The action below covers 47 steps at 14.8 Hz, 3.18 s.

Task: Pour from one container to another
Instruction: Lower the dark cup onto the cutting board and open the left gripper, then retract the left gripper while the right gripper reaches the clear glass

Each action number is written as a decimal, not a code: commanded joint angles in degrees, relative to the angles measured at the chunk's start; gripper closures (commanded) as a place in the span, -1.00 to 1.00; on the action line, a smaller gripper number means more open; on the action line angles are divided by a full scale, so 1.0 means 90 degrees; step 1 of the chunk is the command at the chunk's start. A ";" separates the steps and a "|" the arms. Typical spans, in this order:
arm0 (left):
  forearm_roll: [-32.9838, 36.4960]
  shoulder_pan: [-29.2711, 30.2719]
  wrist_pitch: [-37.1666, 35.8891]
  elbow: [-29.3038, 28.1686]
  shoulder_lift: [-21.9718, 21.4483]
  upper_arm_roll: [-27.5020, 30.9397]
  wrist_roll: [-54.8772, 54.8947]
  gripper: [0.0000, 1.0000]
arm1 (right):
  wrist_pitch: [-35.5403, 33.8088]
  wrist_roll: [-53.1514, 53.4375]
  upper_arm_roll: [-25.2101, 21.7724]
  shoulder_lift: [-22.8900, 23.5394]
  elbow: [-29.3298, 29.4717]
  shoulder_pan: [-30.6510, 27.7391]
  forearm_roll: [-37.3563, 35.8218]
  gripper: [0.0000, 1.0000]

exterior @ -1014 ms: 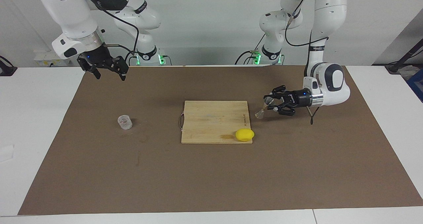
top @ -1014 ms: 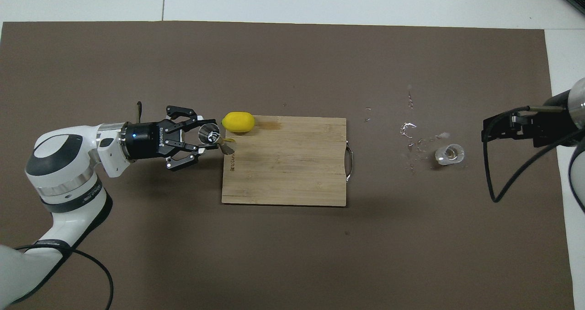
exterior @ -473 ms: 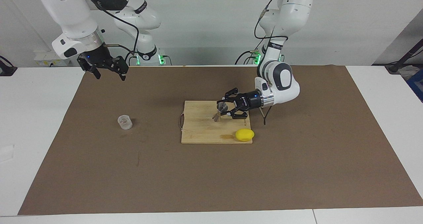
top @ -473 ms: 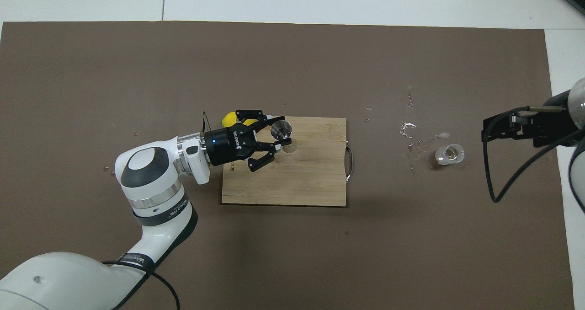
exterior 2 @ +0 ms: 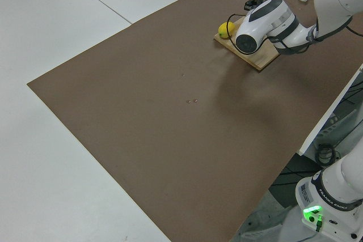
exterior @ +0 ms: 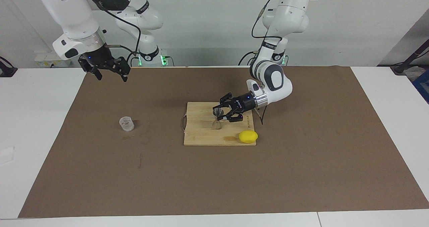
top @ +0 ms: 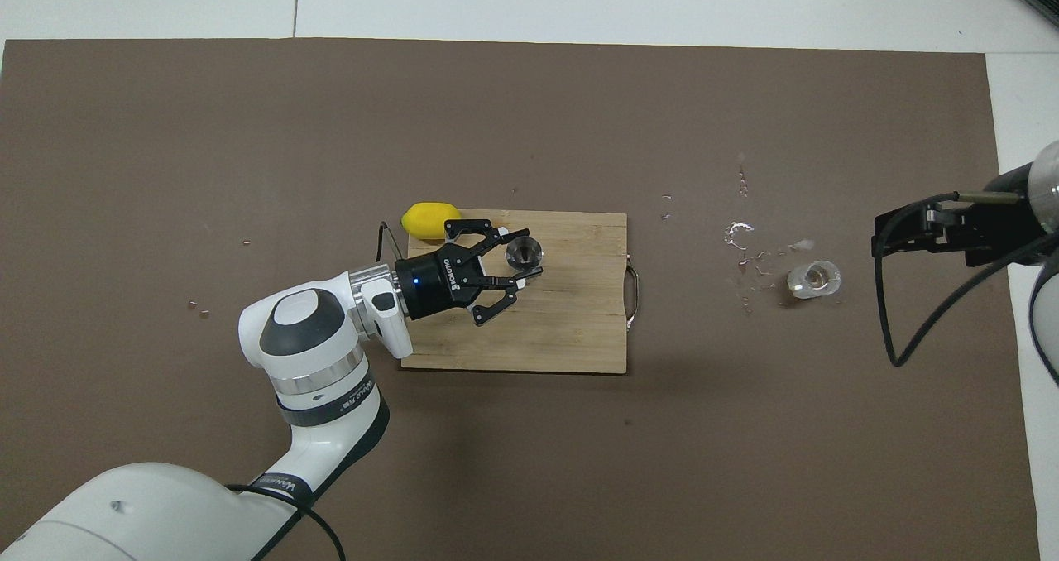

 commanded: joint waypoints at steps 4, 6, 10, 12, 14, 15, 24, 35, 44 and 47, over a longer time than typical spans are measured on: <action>-0.0485 -0.0285 0.0212 -0.0160 -0.0056 0.0092 0.0646 0.19 | -0.0033 -0.0147 0.0038 -0.0136 -0.0139 -0.0100 0.0087 -1.00; -0.0495 -0.0276 0.0222 -0.0189 -0.0056 0.0092 0.0637 -0.42 | -0.0033 -0.0147 0.0029 -0.0136 -0.0139 -0.0158 0.0087 -1.00; -0.0485 -0.0198 0.0291 -0.0189 -0.0056 0.0102 0.0589 -1.00 | 0.0006 -0.0128 0.0029 -0.0136 -0.0148 -0.0159 0.0087 -1.00; -0.0447 -0.0071 0.0203 -0.0247 -0.0085 0.0122 0.0550 -1.00 | 0.0026 0.0037 0.0019 -0.0136 -0.0178 -0.0188 0.0087 -1.00; -0.0223 0.0240 0.0106 -0.0345 -0.0114 0.0132 0.0549 -1.00 | 0.0055 0.0786 0.0029 -0.0136 -0.0207 -0.0247 0.0087 -1.00; 0.0030 0.0377 0.0008 -0.0384 -0.0143 0.0112 0.0540 -1.00 | 0.0113 0.1206 0.0019 -0.0136 -0.0255 -0.0247 0.0087 -1.00; 0.2760 0.2114 -0.1222 -0.1283 -0.0515 0.0141 0.0227 -1.00 | 0.0991 0.4841 0.0019 0.0059 -0.1075 -0.0871 0.0966 -1.00; 0.8222 0.4401 -0.3340 0.1038 -0.0086 0.0161 -0.2349 -1.00 | 0.2105 0.5145 0.0019 0.1494 -0.1252 -0.1829 0.1943 -1.00; 1.0919 0.4072 -0.4397 0.3268 -0.0347 0.0131 -0.5979 -1.00 | 0.2780 0.4804 0.0029 0.2324 -0.1564 -0.2092 0.3053 -1.00; 1.1233 0.3691 -0.4485 0.3550 -0.0622 0.0102 -0.7015 -1.00 | 0.2838 0.4317 0.0029 0.2501 -0.1818 -0.2141 0.3611 -1.00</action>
